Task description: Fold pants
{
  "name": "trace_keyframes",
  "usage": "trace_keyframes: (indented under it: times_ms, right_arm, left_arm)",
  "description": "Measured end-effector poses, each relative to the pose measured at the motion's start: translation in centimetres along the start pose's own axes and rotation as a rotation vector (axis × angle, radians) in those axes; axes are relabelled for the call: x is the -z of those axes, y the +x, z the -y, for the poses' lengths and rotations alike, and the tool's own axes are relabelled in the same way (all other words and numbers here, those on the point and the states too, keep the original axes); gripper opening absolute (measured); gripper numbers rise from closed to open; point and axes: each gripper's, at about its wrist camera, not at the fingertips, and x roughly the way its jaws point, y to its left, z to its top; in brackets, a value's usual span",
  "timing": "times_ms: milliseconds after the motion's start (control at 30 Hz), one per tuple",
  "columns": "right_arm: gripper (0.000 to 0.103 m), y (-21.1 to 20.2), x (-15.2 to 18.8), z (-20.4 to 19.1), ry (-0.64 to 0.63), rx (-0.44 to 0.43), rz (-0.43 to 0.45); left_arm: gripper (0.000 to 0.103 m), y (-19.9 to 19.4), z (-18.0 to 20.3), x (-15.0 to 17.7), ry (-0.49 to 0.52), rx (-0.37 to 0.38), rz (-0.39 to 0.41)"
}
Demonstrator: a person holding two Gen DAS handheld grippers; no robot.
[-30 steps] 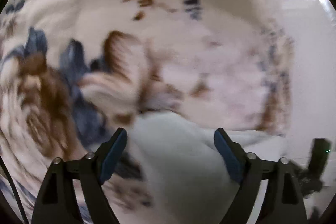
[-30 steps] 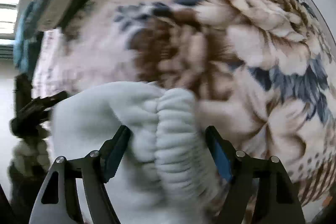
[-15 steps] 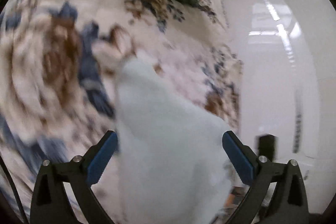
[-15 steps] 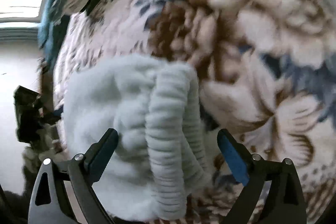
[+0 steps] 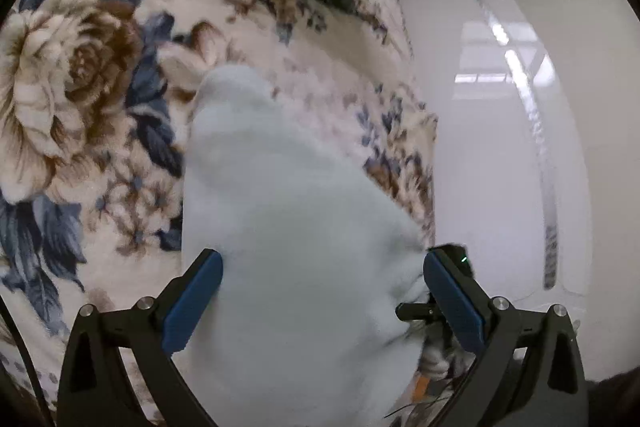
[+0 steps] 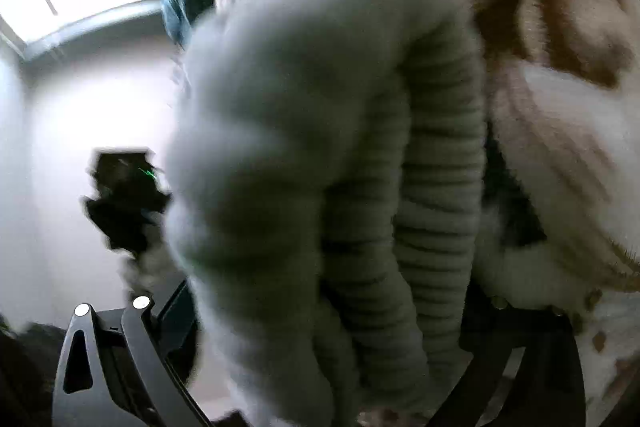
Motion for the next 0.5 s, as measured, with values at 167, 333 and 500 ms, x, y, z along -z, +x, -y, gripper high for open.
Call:
trace_keyframes:
  times_ms: [167, 333, 500]
  right_arm:
    - [0.103, 2.7, -1.3, 0.1, 0.003, 0.043, -0.065]
    - [0.103, 3.2, -2.1, 0.0, 0.027, -0.029, -0.08]
    - [0.103, 4.7, -2.1, -0.3, 0.029, 0.004, -0.075]
  left_arm:
    - [0.102, 1.6, -3.2, -0.3, -0.053, -0.002, -0.009]
    - [0.102, -0.2, -4.8, -0.4, -0.155, 0.147, -0.006]
    - [0.102, 2.8, -5.9, -0.1, -0.141, 0.082, -0.099]
